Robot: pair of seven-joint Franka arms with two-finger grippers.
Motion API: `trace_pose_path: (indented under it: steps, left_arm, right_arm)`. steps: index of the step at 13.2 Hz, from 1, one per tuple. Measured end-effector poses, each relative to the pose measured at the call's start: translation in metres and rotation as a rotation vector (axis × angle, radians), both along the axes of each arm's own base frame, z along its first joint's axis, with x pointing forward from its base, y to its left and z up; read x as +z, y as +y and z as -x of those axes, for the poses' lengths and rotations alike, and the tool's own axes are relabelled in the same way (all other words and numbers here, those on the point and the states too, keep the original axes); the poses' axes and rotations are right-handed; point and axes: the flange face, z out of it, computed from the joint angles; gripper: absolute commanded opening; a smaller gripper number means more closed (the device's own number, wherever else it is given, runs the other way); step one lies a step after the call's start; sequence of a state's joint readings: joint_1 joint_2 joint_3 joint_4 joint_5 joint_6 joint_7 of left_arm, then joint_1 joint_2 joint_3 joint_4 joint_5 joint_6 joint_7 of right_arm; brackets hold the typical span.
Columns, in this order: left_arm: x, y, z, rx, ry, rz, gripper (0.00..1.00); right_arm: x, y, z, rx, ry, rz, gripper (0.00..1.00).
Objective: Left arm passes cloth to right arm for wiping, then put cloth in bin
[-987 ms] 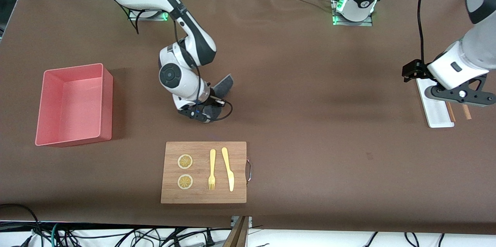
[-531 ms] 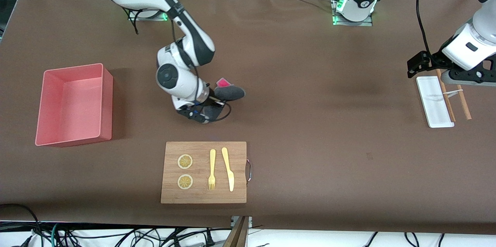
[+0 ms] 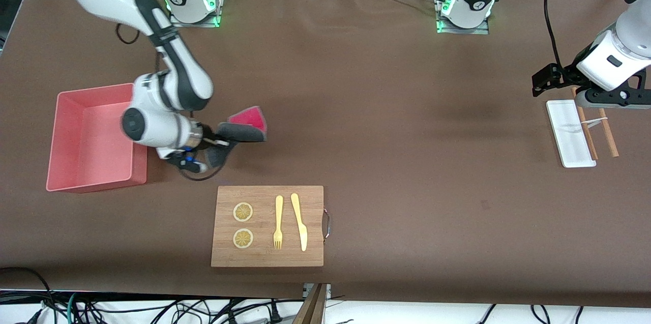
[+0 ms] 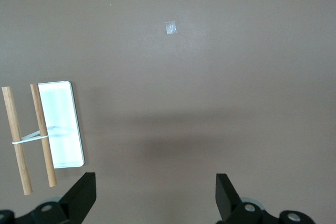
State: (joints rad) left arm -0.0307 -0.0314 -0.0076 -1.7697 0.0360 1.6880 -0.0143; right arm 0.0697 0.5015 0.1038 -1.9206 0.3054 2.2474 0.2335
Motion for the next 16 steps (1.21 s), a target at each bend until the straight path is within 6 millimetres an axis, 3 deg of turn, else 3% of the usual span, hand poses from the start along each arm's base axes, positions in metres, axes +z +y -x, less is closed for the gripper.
trace_pose_path:
  steps: [2,3,5,7,9,11,13,15,16]
  left_arm:
    - [0.000,-0.004,0.000,-0.008,0.001,0.000,1.00]
    - [0.000,-0.006,0.000,-0.012,0.001,0.000,1.00]
    - [-0.001,-0.010,0.000,-0.017,0.001,0.000,1.00]
    - [-0.001,-0.011,0.000,-0.020,0.002,0.000,1.00]
    - [-0.001,-0.011,0.000,-0.020,0.002,0.000,1.00]
    - [-0.001,-0.011,0.000,-0.020,0.002,0.000,1.00]
    - [-0.001,-0.011,0.001,-0.020,0.004,0.000,1.00]
    - [-0.001,-0.011,0.001,-0.020,0.004,0.000,1.00]
    - [-0.001,-0.011,0.001,-0.020,0.005,0.000,1.00]
  right_arm:
    - [-0.001,-0.067,-0.006,0.036,-0.020,-0.008,0.00]
    - [-0.002,-0.089,-0.005,0.046,-0.021,-0.013,0.00]
    - [0.004,-0.104,-0.003,0.080,-0.008,-0.004,0.00]
    - [0.043,-0.110,-0.002,0.139,-0.007,0.037,0.00]
    - [0.104,-0.119,0.005,0.165,-0.010,0.056,0.00]
    - [0.159,-0.140,0.016,0.197,-0.047,0.076,0.00]
    - [0.188,-0.177,0.025,0.256,-0.088,0.108,0.00]
    - [0.192,-0.215,0.032,0.317,-0.093,0.157,0.00]
    - [0.190,-0.228,0.033,0.336,-0.095,0.173,0.59]
